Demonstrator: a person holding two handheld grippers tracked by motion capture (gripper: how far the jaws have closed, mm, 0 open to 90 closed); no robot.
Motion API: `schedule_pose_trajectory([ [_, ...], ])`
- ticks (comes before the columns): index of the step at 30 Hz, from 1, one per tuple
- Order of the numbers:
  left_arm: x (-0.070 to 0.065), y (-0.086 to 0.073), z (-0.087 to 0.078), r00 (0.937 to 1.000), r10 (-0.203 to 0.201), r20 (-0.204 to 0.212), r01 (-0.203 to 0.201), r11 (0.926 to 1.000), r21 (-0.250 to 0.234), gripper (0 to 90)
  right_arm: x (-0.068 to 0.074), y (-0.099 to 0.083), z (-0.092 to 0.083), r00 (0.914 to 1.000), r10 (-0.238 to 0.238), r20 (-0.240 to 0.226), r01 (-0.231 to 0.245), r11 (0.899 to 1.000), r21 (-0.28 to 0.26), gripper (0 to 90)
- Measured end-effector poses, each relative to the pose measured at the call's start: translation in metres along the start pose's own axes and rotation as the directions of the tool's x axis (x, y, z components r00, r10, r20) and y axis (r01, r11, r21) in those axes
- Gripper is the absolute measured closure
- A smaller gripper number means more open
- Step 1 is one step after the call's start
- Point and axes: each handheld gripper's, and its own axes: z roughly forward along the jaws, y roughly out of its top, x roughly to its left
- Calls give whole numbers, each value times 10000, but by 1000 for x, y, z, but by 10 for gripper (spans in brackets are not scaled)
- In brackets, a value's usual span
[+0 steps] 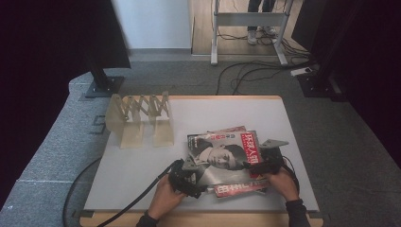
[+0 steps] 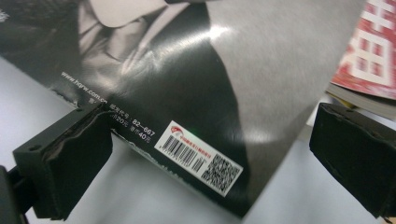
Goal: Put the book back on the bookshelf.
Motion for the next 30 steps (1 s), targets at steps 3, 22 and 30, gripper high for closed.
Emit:
schedule_pose_trajectory([
  [3, -7, -4, -1, 10000, 60, 55, -59, 10000, -9, 0, -1, 4, 3, 10000, -70, -55, 70, 10000, 42, 0],
  [22, 57, 53, -24, 9959, 851, -294, -873, 9925, -851, 0, -5, 0, 4, 9992, 127, -373, -133, 9998, -164, 0],
  [30, 86, 73, 0, 9934, 1094, -339, -1111, 9924, -537, 0, -4, -1, 3, 9996, 37, -292, -44, 9997, -247, 0],
])
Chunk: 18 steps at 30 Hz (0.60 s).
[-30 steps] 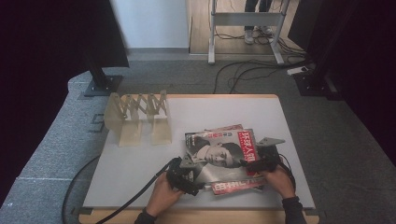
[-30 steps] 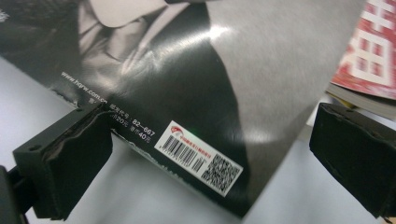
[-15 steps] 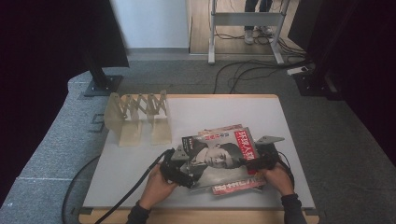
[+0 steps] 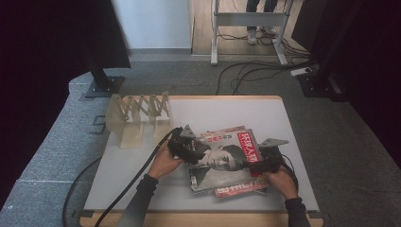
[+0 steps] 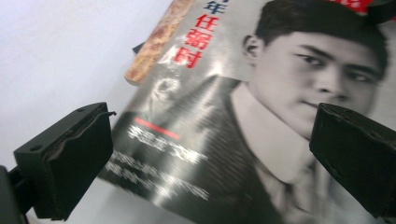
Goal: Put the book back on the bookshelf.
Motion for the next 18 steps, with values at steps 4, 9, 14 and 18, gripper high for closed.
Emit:
schedule_pose_trajectory([
  [4, 12, 0, 16, 9997, -229, 104, 230, 9996, -139, 0, 1, 0, 0, 10000, -61, 29, 61, 10000, 4, 0],
  [9, 16, -6, 29, 9994, -296, 195, 292, 9993, 224, 0, 3, -1, -3, 9998, -181, 115, 181, 9998, -26, 0],
  [14, 17, -7, 30, 9984, -490, 282, 486, 9987, 144, 0, 7, -1, -10, 9974, -541, 479, 535, 9985, 134, 0],
  [18, 17, -8, 30, 9982, -535, 270, 533, 9985, 89, 0, 9, -7, -24, 9959, -663, 611, 657, 9978, 113, 0],
])
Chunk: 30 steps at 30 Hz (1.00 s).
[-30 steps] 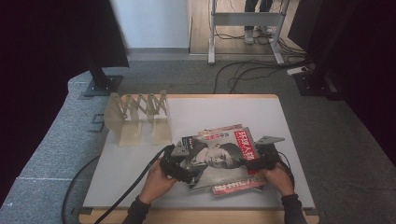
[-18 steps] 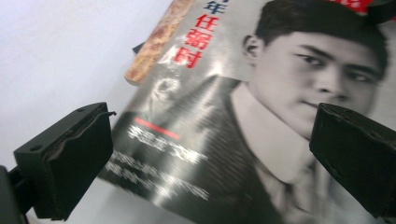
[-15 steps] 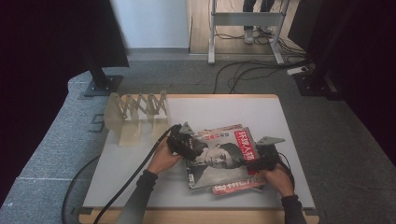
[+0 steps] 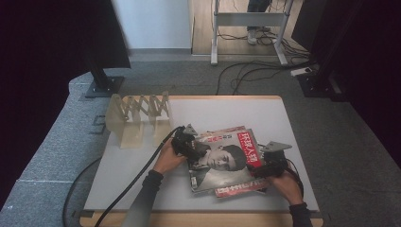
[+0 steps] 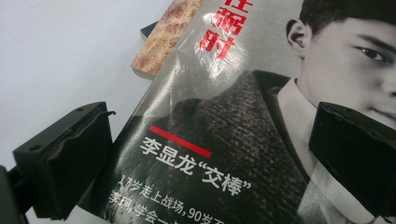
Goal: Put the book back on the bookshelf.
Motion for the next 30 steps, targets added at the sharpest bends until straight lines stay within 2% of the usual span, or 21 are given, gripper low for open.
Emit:
schedule_pose_trajectory([
  [1, 0, -1, 0, 10000, -25, 31, 25, 10000, -4, 0, 1, -4, -9, 10000, 56, 22, -56, 9999, -137, 0],
  [4, -1, -2, 0, 10000, -86, -19, 85, 9999, -58, 0, 4, -13, -20, 10000, 27, 42, -27, 9999, -145, 0],
  [11, -3, -5, -2, 9999, -145, -10, 145, 9998, -114, 0, 13, -32, -35, 10000, 41, 80, -41, 10000, -57, 0],
  [14, -4, -7, -3, 9998, -220, 11, 220, 9996, -149, 0, 14, -34, -36, 9999, -56, 162, 56, 10000, -30, 0],
  [17, -6, -11, -5, 9995, -321, 84, 322, 9994, -114, 0, 14, -36, -34, 9982, -230, 559, 221, 9996, 163, 0],
  [23, -10, -21, -9, 9978, -619, 237, 623, 9979, -200, 0, 8, -36, -31, 9976, -2, 690, 1, 10000, 4, 0],
  [30, -20, -30, -16, 9978, -649, 96, 650, 9977, -177, 0, 0, -34, -28, 9956, 183, 921, -185, 9998, 16, 0],
])
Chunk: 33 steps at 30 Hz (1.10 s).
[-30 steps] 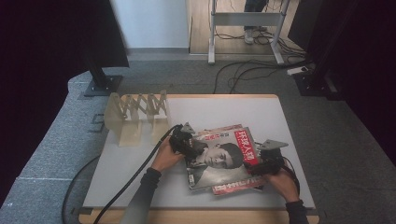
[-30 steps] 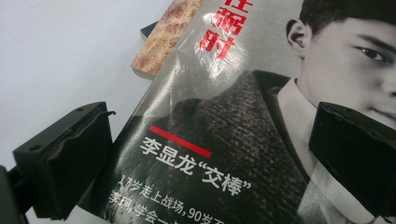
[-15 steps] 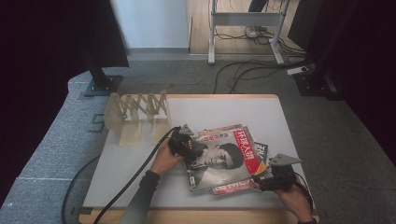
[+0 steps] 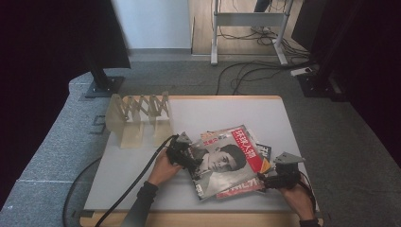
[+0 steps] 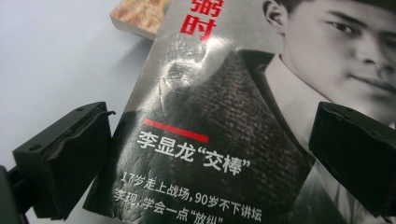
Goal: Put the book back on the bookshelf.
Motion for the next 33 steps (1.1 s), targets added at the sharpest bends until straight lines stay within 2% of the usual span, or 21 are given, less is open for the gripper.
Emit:
schedule_pose_trajectory([
  [9, -17, -11, -6, 9999, -138, -94, 139, 9999, 36, 0, -18, 9, 10, 9981, 316, 528, -323, 9994, 111, 0],
  [20, -34, -19, -9, 9997, -240, 78, 240, 9997, 16, 0, -37, 22, 23, 9952, 496, 843, -526, 9980, 342, 0],
  [28, -47, -24, -11, 9995, -230, 236, 229, 9997, 11, 0, -50, 33, 35, 9935, 435, 1051, -496, 9972, 555, 0],
  [33, -57, -27, -12, 9995, -75, 321, 75, 10000, 7, 0, -58, 41, 44, 9921, 379, 1199, -464, 9965, 693, 0],
])
